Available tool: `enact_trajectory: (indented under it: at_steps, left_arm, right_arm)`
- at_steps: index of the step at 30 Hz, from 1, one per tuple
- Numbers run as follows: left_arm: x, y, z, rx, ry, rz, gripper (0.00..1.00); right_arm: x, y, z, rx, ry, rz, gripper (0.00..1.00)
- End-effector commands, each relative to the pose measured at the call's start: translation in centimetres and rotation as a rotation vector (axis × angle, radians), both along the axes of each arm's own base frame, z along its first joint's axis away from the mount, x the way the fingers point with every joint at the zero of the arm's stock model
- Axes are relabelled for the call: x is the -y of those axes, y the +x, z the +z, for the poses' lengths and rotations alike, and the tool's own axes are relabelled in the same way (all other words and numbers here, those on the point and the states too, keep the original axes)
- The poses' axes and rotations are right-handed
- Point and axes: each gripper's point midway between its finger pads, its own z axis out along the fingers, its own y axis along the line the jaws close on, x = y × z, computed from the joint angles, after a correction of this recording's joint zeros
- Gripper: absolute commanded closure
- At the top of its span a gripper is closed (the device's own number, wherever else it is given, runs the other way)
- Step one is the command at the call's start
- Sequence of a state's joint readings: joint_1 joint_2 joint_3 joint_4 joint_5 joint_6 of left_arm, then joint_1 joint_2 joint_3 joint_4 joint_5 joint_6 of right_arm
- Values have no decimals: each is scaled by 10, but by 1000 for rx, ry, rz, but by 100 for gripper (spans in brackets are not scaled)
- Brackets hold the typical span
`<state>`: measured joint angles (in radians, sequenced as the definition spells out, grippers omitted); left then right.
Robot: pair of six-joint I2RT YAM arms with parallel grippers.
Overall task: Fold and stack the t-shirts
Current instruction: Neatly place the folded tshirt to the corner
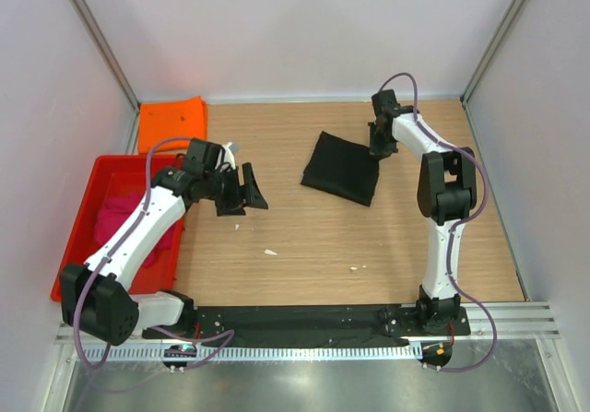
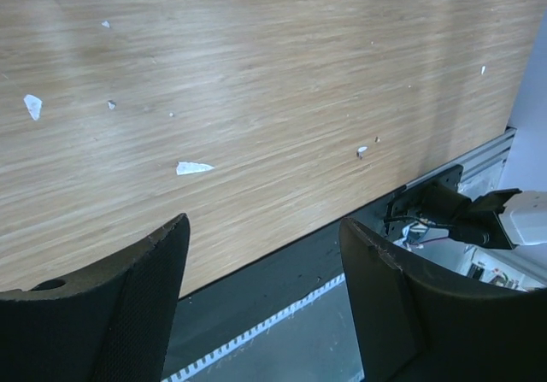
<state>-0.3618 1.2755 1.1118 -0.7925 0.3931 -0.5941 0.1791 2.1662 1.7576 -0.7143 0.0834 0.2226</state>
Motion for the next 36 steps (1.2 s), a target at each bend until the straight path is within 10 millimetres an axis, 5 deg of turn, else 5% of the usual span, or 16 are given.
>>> enact_trajectory:
  at_steps: [1,7,13,14,18,30,36]
  left_arm:
    - [8,-3,5,26,-79,-16,28]
    - [12,-11,-15,-1,-109,-22,32]
    - [-2,-1,-19,66,-4,-38,34]
    - [-2,1,-19,69,0,-40,34]
    - [4,8,-23,60,-15,-49,35]
    - [7,18,-34,5,13,-60,36]
    - [12,28,-32,-17,4,-44,38]
  right_arm:
    - [71,10,50,39,-308,63,99]
    - [148,47,80,80,-518,12,99]
    - [176,106,77,189,-635,0,99]
    - [191,111,58,168,-633,-24,99]
    - [209,145,75,292,-705,-80,99]
    - [257,177,87,485,-681,-266,99]
    - [274,180,68,493,-633,-319,99]
